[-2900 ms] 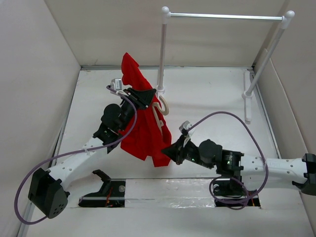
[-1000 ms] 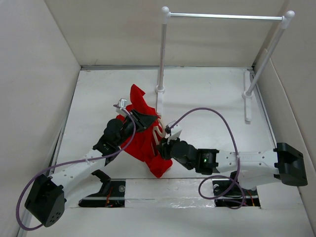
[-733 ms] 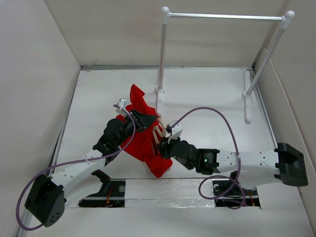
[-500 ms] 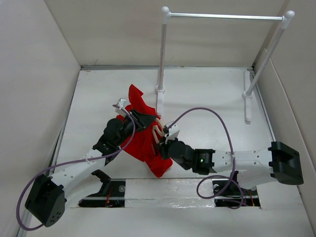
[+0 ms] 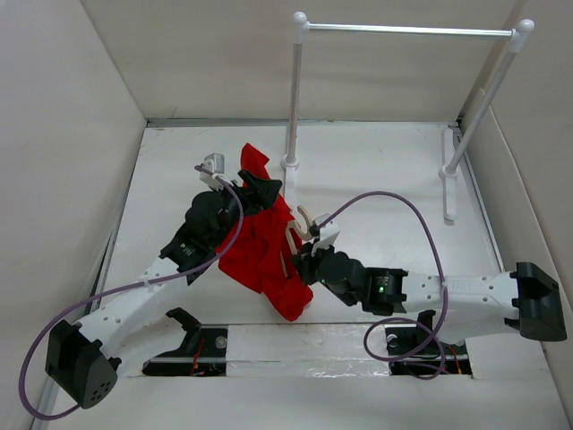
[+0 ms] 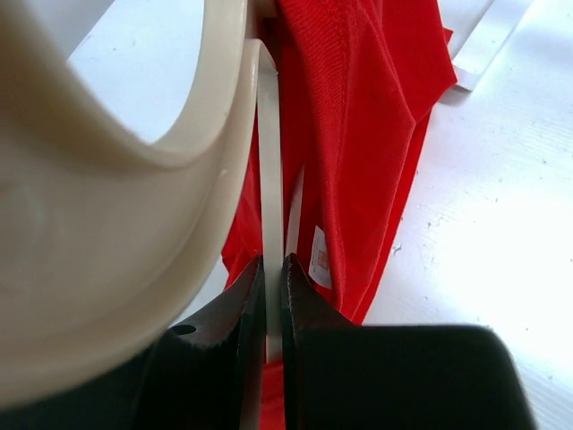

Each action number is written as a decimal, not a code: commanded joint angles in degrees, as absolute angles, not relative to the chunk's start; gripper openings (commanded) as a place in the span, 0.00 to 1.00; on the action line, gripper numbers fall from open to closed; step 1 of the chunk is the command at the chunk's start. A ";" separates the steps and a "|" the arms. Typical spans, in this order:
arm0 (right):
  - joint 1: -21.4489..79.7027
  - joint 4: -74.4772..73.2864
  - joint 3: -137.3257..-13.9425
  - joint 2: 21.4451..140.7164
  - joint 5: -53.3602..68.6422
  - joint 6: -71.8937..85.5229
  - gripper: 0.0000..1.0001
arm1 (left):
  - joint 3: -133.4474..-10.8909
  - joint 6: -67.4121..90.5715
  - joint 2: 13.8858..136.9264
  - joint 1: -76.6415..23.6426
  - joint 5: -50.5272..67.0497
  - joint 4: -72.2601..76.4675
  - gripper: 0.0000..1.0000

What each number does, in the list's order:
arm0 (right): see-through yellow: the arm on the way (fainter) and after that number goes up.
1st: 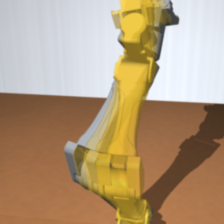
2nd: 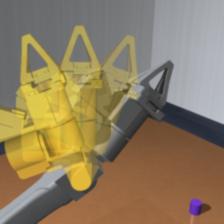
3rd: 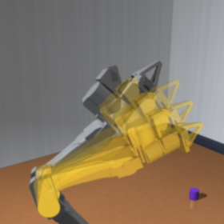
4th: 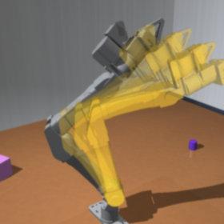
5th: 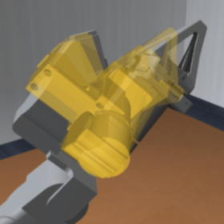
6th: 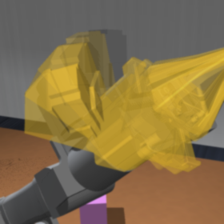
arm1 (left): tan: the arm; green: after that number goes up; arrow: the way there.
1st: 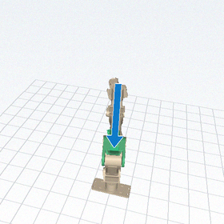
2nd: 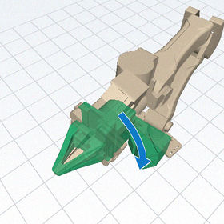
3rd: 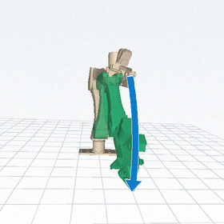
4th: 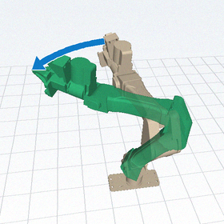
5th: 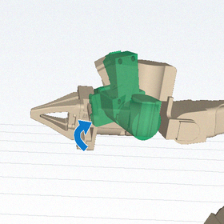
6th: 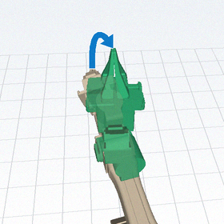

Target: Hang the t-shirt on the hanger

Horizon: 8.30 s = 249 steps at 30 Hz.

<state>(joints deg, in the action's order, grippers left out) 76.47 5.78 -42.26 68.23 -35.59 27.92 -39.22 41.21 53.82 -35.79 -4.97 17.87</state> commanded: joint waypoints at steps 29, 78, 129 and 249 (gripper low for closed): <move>76.38 5.19 -37.18 56.86 -31.64 29.18 0.00 | -32.79 49.93 64.87 -11.51 25.31 49.22 0.45; 76.38 -1.91 -37.97 53.26 -29.53 30.14 0.00 | -33.40 42.89 63.73 -11.51 17.85 51.33 0.00; 67.77 -13.54 -49.48 40.43 -25.05 23.20 0.00 | -24.26 39.55 66.00 -13.79 27.33 58.69 0.62; 24.74 -37.53 -94.74 61.60 -11.17 4.83 0.00 | -34.64 39.65 48.44 -16.96 7.11 33.14 0.14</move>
